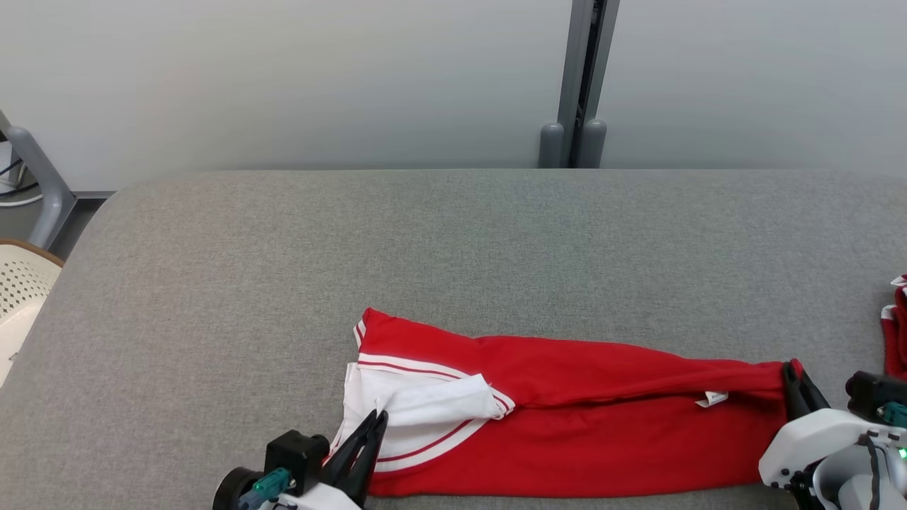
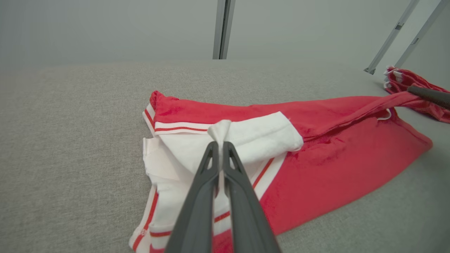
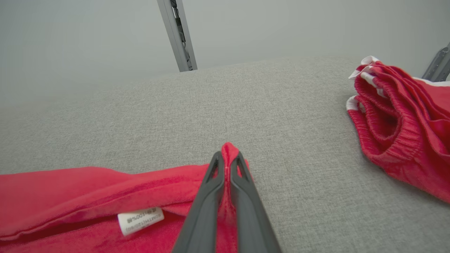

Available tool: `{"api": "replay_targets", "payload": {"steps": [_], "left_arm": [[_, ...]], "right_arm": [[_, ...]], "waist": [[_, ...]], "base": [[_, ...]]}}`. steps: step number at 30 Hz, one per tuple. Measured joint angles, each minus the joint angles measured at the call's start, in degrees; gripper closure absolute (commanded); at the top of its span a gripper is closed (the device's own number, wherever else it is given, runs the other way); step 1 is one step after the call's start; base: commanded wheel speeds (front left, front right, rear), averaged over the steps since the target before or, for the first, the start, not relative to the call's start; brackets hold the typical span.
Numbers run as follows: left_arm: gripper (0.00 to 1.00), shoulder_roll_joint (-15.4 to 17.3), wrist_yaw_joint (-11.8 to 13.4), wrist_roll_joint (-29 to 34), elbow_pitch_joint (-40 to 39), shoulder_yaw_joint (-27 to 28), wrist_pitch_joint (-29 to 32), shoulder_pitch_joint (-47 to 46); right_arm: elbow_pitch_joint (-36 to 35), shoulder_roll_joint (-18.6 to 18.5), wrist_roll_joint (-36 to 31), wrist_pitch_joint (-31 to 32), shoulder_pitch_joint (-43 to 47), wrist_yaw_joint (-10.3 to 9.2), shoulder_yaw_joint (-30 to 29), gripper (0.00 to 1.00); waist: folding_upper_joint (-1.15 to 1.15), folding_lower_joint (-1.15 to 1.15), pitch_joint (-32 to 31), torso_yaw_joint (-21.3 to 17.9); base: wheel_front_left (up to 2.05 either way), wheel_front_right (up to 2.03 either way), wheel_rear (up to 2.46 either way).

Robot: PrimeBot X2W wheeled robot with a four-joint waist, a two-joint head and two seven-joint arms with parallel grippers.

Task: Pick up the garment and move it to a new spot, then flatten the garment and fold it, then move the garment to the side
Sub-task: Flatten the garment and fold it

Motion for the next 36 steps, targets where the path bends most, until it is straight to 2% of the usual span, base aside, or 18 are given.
{"api": "replay_targets", "payload": {"steps": [14, 15, 16, 17, 23, 26, 31, 36], "left_arm": [[1.00, -2.1, -2.4, 3.3, 1.9, 2.3, 0.0, 4.8], [0.80, -2.3, -2.4, 3.6, 2.2, 2.5, 0.0, 5.0], [0.48, -2.6, -2.4, 4.0, 2.5, 2.7, 0.0, 5.2], [0.00, -2.8, -2.4, 4.4, 2.6, 3.1, 0.0, 5.4], [0.00, -3.1, 0.0, 8.8, 2.0, 6.0, 0.0, 6.8], [0.00, -3.6, 2.8, 13.8, -1.8, 9.8, 0.0, 8.4], [0.00, -4.8, 3.2, 18.3, -4.8, 13.3, 0.0, 10.0], [0.00, -6.3, 1.5, 21.1, -5.5, 15.5, 0.0, 10.1]], "right_arm": [[0.2, 0.8, -2.8, 0.0, 3.0, 0.00, -2.7, 1.00], [0.4, 0.9, -2.8, 0.0, 3.2, 0.00, -2.9, 0.67], [0.6, 1.0, -2.8, 0.0, 3.4, 0.00, -3.1, 0.41], [0.5, 1.0, -2.8, 0.0, 3.4, 0.00, -3.4, 0.00], [-1.1, 1.2, -2.7, 0.0, 3.8, 0.00, -5.0, 0.00], [-4.3, 1.2, -2.7, 0.0, 4.3, -0.01, -6.5, 0.00], [-5.1, 1.5, -2.9, 0.0, 4.4, -0.01, -7.4, 0.00], [0.5, 1.5, -2.9, 0.0, 3.6, -0.01, -7.4, 0.00]], "waist": [[0.00, 0.00, 0.2, 0.4], [0.00, 0.00, 0.2, 0.4], [0.00, 0.00, 0.2, 0.4], [0.00, 0.00, 0.2, 0.4], [0.00, 0.00, 0.5, 0.4], [0.00, 0.00, 0.9, 0.6], [0.00, 0.00, 1.9, 1.3], [0.00, 0.00, 3.1, 2.4]], "base": [[0.00, 0.00, 0.00], [0.00, 0.00, 0.00], [0.00, 0.00, 0.00], [0.00, 0.00, 0.00], [0.00, 0.00, 0.00], [0.00, 0.00, 0.00], [0.00, 0.00, 0.00], [0.00, 0.00, 0.00]]}}
